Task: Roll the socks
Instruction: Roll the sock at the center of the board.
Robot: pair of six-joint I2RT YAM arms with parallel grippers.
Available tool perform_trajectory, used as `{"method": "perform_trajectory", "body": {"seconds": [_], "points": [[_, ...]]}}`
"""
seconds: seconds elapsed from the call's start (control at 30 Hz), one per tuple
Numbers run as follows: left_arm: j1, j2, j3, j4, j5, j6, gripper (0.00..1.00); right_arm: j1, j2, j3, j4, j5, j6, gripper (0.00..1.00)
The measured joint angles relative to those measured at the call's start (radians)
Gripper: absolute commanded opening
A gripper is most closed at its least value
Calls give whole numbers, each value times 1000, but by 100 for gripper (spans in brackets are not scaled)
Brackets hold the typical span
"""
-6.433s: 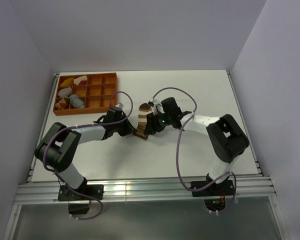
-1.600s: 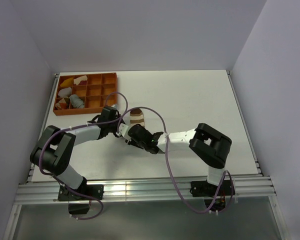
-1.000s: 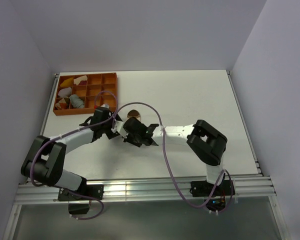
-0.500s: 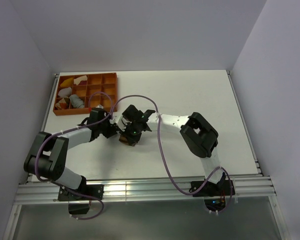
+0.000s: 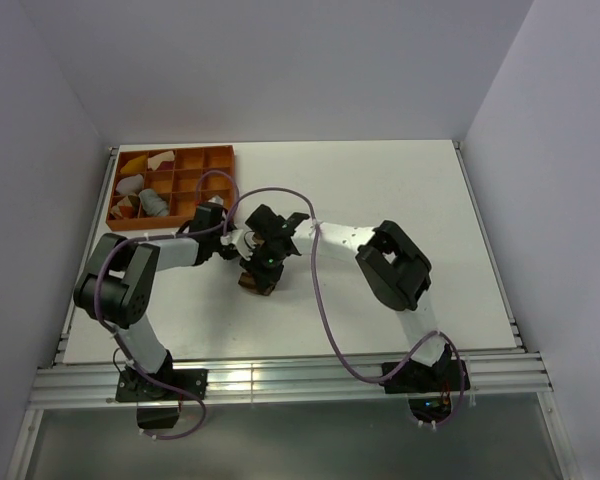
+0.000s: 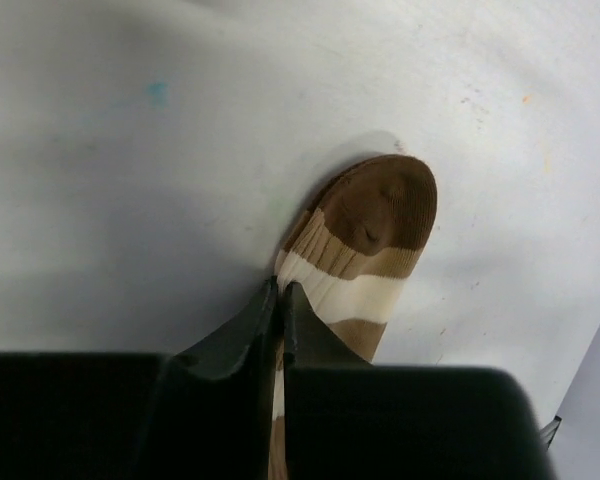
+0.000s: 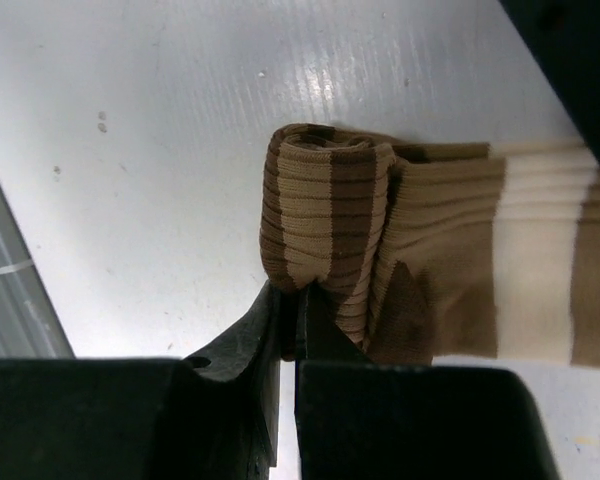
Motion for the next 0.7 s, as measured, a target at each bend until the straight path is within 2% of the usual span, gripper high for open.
{"method": "perform_trajectory", "body": {"seconds": [0.13,0.47,0.53,0.63,0.67,0.7], "points": [[-8,27,18,24,22,13,0,-24,31,33,-39,-88,-26,0],[-11,61,34,77,51,28,8,-124,118,93,-98,-342,-47,0],[-10,68,40,82,51,28,13,-132,133,109,-106,-371,-55,0],[-7,73,43,90,51,21,28,-140,146,119,-106,-407,-57,0],[-6,73,43,92,50,21,39,-143,146,119,-104,-422,-55,0],[-7,72,46,96,49,18,44,-147,147,117,-101,-437,-54,0]]}}
